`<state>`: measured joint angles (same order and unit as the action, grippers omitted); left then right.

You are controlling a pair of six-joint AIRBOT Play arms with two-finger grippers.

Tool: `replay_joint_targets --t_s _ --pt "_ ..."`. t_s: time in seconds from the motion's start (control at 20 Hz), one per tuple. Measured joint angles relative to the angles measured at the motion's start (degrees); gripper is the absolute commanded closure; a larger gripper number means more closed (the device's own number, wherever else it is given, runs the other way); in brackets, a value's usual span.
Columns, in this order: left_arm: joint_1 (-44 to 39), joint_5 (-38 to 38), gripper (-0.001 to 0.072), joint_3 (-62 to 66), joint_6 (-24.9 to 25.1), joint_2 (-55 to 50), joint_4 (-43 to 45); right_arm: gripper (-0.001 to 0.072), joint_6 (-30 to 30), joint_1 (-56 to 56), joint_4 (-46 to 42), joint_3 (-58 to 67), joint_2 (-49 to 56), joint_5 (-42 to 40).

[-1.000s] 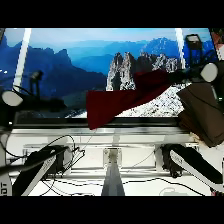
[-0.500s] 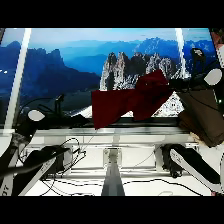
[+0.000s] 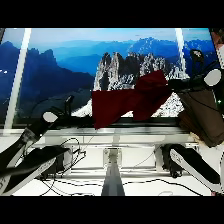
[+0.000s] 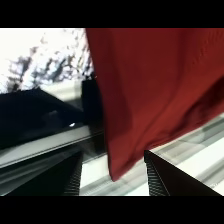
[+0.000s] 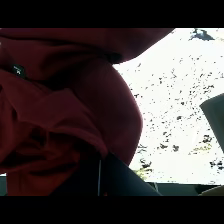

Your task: Fold the clothes and pants, and hang the long-sleeved shirts on hangers.

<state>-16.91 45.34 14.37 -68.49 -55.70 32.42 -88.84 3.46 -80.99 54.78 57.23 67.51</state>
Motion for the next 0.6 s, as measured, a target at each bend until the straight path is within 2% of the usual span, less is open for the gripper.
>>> replay_joint_targets --t_s 0.1,0.15,0.25,0.3,0.45,0.6 --pt "-1.2 0.3 0.0288 0.1 1.1 -3.6 -2.6 0.0699 0.0 0.0 0.0 0.0 0.0 0.0" --pt "-1.7 0.3 0.0337 0.1 2.0 -5.0 -4.4 0.0699 0.0 0.0 0.1 0.0 0.0 0.0" --pt "-2.4 -0.2 0.0654 0.0 5.2 -7.3 -7.8 0.0699 0.0 0.0 0.1 0.0 0.0 0.0" --pt "-2.6 -0.8 0.0696 0.0 7.2 -8.0 -9.6 0.0699 0.0 0.0 0.1 0.0 0.0 0.0" --pt "-2.8 0.9 0.0698 0.9 13.6 -9.0 -14.7 0.0699 0.0 0.0 0.2 0.0 -0.1 0.0" --pt "-1.4 7.1 0.0698 5.6 18.8 -8.9 -17.5 0.0699 0.0 0.0 0.3 1.4 -1.1 0.2"
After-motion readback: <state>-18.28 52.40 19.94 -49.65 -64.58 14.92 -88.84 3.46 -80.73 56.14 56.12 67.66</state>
